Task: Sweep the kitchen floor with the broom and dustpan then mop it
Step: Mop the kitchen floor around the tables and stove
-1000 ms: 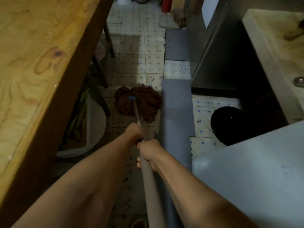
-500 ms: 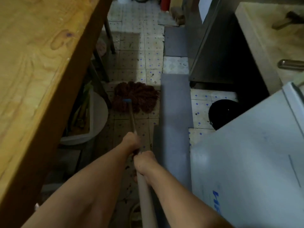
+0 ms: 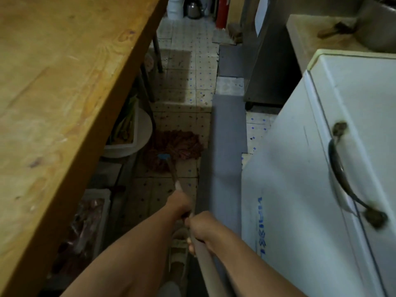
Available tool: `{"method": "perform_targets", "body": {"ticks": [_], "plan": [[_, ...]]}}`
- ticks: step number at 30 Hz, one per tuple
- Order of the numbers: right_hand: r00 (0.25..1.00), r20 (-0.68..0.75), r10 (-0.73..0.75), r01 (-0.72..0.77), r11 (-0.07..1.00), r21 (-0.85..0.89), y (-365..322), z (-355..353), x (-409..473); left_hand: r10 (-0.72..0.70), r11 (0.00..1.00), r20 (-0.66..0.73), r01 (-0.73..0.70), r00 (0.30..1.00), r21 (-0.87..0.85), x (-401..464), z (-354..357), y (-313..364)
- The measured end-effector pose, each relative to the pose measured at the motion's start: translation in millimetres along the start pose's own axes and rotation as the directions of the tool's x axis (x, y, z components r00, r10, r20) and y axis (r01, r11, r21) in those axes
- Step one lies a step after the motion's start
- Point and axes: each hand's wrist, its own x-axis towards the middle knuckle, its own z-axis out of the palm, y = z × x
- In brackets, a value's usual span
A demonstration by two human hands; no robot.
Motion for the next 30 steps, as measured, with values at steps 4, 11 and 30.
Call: {"method": "perform_targets", "body": {"ticks": [4,11,30], "plan": [[0.999,0.022,0.036,-0.037,0.999,0.018,31,11,-26,0.045,0.992,0.067,-0.053,0.997,0.112,-33,14,-21],[0.995,-0.097,-0.003,0.005,1.0,0.021,41,47,-11,0.037,0.979,0.035,-0.043,0.999,0.198,-29,14,-48],[0.993,-0.095,-0.07,0.08,0.991,0.104,-78,58,100,0.266,0.876,0.055,-0.265,0.962,0.404,88,-72,-16]]}}
